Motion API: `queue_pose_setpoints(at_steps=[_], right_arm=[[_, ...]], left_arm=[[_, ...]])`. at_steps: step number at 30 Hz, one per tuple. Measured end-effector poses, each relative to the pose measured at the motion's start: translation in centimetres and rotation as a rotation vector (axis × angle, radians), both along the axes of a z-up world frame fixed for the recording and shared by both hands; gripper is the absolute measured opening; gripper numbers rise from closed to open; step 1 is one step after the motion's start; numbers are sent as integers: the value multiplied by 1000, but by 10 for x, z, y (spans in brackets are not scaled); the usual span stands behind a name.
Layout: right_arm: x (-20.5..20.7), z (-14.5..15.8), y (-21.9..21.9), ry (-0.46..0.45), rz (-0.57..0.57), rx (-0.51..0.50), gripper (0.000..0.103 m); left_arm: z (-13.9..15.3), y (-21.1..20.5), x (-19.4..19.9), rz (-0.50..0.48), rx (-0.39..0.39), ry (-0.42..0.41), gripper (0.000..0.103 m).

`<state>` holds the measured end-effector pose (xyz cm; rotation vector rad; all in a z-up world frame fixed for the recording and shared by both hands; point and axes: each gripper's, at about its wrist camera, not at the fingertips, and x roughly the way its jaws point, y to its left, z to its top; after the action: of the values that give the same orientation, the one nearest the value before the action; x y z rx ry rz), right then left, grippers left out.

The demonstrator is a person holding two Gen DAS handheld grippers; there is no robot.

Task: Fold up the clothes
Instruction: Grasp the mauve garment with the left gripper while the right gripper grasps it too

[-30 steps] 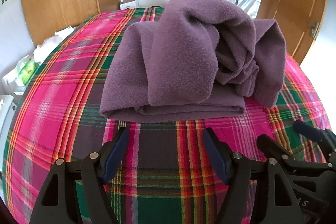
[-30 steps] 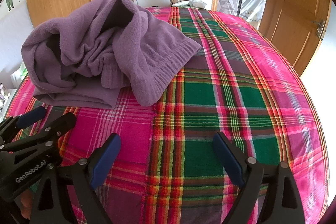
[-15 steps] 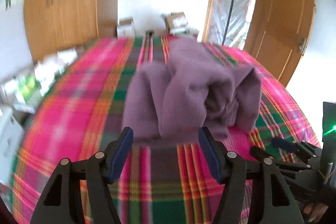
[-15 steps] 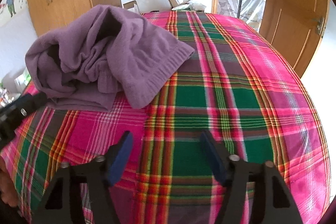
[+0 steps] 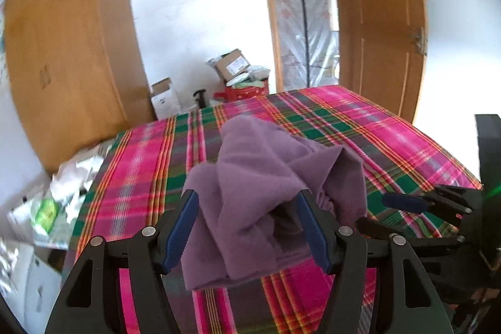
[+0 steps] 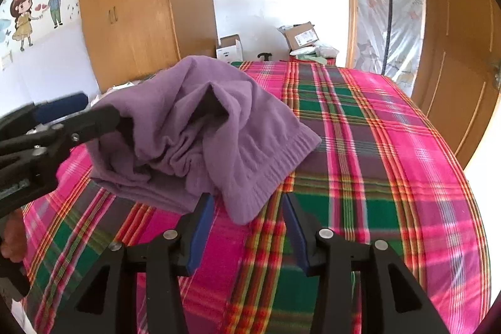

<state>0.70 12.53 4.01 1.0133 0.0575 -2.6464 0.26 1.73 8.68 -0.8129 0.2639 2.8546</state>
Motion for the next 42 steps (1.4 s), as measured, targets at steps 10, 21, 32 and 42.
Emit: queue_pose_setpoints(at_steps=[10,21,32,42], right_arm=[[-26,-11,8,-28,-28,10,9],[-20,26,11,107,-30,-57,8],[-11,48,15,186,-10,-151,8],[-6,65,13,223,52,-195,8]], left_arm=[[-6,8,-19,-71,-18,-57,67],[-1,13,-32,-156,28,-68,67],[17,17,-34,-183,68,-37,67],[10,37,-55,-183,-55,-28,67]])
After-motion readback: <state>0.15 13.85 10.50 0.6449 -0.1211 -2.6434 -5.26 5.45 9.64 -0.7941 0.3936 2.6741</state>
